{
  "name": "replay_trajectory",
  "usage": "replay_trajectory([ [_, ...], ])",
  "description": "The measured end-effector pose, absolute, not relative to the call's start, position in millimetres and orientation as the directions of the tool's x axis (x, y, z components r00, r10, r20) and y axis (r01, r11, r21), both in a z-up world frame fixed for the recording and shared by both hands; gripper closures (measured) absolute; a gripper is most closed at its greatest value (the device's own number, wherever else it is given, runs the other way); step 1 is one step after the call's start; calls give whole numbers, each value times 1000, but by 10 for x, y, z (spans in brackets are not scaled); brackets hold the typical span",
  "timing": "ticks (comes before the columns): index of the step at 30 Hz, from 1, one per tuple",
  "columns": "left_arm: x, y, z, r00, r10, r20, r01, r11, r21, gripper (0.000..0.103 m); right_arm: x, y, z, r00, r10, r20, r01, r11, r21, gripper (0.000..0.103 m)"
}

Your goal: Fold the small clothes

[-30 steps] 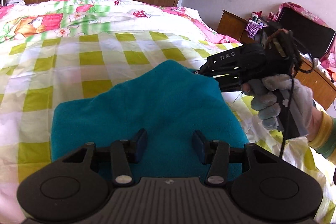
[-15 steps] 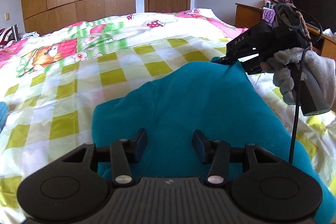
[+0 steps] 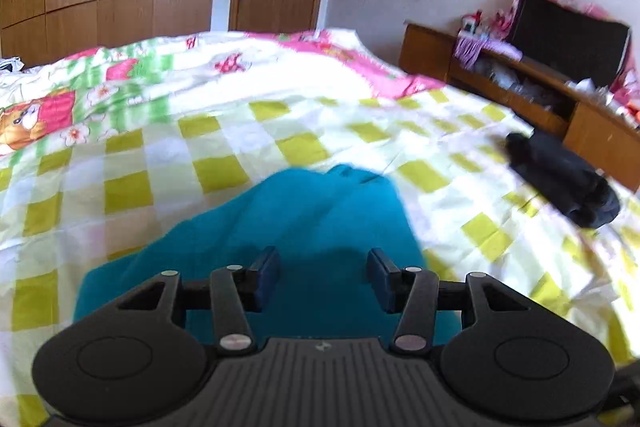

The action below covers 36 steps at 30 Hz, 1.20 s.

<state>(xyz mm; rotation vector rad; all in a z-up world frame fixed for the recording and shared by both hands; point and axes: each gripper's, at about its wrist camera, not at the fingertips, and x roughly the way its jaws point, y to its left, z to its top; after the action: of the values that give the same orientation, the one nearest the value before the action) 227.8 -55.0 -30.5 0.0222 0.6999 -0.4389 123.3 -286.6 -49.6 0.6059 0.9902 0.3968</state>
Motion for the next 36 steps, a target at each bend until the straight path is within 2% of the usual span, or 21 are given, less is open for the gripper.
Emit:
replay_trajectory([
  [1,2344,-596,-432,663,-340,-667,375,922,-97,41,1123,-2749,-574,459,565,-685,-47,786,617,55],
  [2,2378,-590,-527,646,-332,-687,366,925,-103,39,1024,-2636,-636,430,544,-721,-58,813,579,65],
  [5,2317,-444,-465,657,-343,-671,328,932,-154,39,822,-2507,-717,419,508,-752,-79,846,527,67],
  [9,2040,-135,-183,708,-296,-641,273,952,-138,40,835,-2589,-587,384,532,-755,-102,837,538,62],
  [13,1559,266,54,755,-262,-602,218,965,-146,40,802,-2707,-367,466,503,-728,-110,850,516,62],
  [16,1328,478,67,751,-246,-613,183,969,-165,39,878,-2743,-259,548,473,-690,-96,855,510,61],
  [17,1288,520,22,740,-251,-624,177,968,-180,39,929,-2737,-229,573,462,-678,-97,859,503,56],
  [18,1259,543,-42,731,-251,-635,168,968,-189,39,984,-2727,-225,595,449,-667,-99,864,494,47],
  [19,1250,553,-114,720,-248,-648,160,968,-193,39,1078,-2698,-232,605,440,-664,-104,870,482,47],
  [23,1349,573,-413,692,-226,-686,114,972,-205,39,1455,-2486,-399,601,408,-687,-99,891,442,47],
  [29,1708,663,-583,690,-269,-671,72,949,-307,35,1786,-2353,-550,602,401,-690,-63,886,460,48],
  [33,2102,586,-611,702,-256,-664,52,949,-311,34,2007,-2381,-687,608,393,-690,-35,882,471,50],
  [36,2233,557,-537,714,-224,-663,70,966,-251,33,2199,-2384,-677,616,379,-691,7,874,486,50],
])
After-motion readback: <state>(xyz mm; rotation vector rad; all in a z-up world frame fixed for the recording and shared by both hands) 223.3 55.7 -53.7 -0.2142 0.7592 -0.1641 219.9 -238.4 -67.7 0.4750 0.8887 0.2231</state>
